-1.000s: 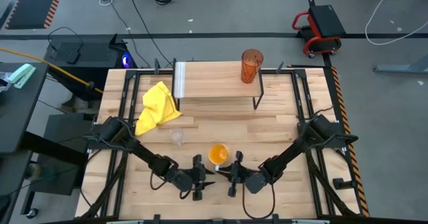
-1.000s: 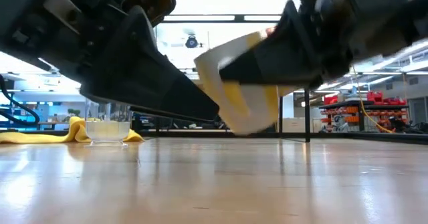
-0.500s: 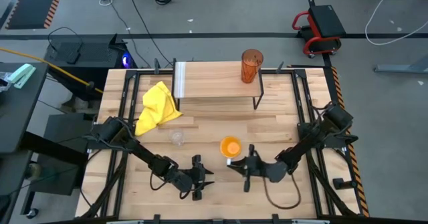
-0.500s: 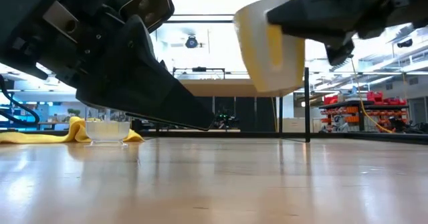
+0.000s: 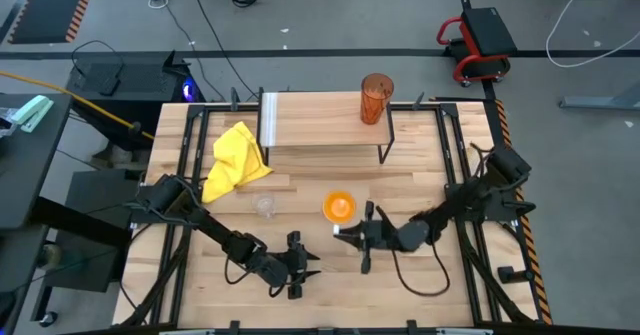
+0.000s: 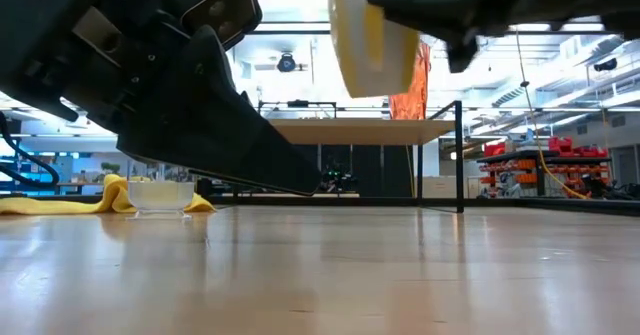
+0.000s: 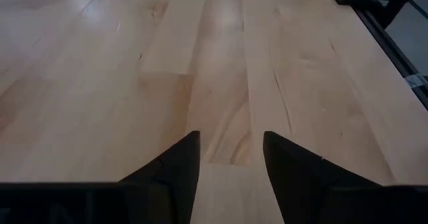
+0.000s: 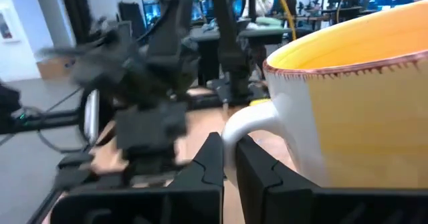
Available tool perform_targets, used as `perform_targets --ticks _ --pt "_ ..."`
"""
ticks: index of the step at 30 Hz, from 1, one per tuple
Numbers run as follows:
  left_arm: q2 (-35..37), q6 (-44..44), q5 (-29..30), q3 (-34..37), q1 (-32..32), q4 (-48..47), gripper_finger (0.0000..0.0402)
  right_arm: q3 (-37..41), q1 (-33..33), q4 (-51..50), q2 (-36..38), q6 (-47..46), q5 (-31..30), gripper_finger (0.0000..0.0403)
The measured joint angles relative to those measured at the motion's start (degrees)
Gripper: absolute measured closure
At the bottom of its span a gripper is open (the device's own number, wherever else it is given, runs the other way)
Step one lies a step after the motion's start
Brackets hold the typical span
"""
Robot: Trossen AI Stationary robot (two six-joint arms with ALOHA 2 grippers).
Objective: Stack small to large cups/mugs on shelf
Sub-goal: Put the yellow mug on the shelf
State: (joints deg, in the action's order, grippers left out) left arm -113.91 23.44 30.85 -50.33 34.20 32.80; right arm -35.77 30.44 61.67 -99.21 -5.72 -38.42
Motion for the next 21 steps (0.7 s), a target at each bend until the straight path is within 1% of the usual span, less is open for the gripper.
perform_targets --ticks 4,12,18,21 --pt "-0.03 -0.02 0.00 0.02 0.00 0.00 0.0229 0.00 -5.81 0.33 2.53 -0.03 8.71 0.0385" --pt "-0.07 0.00 0.00 0.04 0.00 0.00 0.0233 0.00 -19.23 0.06 6.45 -1.18 22.21 0.0385" --pt "-0.07 0.00 0.00 0.04 0.00 0.00 0.0235 0.00 -28.33 -2.16 9.44 -6.29 30.68 0.0385" --pt "-0.07 -0.03 -0.01 0.07 -0.10 0.00 0.0235 0.00 -30.94 -2.67 10.60 -6.29 32.93 0.0385"
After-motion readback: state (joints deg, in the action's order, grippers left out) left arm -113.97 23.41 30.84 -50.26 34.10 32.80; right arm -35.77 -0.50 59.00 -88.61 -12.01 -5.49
